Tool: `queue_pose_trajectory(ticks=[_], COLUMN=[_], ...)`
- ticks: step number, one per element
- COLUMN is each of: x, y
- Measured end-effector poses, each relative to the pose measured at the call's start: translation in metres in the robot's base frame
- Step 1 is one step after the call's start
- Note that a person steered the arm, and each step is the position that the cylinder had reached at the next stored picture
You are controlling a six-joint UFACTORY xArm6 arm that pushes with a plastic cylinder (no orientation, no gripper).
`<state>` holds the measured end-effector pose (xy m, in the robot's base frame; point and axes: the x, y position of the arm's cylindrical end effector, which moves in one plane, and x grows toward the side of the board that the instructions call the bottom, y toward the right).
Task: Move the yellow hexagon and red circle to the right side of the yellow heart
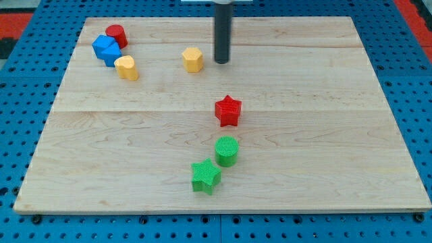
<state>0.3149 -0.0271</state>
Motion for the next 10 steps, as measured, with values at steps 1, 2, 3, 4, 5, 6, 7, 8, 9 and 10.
queue_pose_trajectory(ticks=[1,2,3,4,5,6,7,8,9,10], x=[-0.023,-0.091,-0.124,-0.119,-0.105,-0.067,-0.108,-0.123,-0.122,-0.092], y=[-0.125,-0.116,-0.147,-0.235,-0.186,-0.068,-0.065,-0.152,-0.191,-0.194])
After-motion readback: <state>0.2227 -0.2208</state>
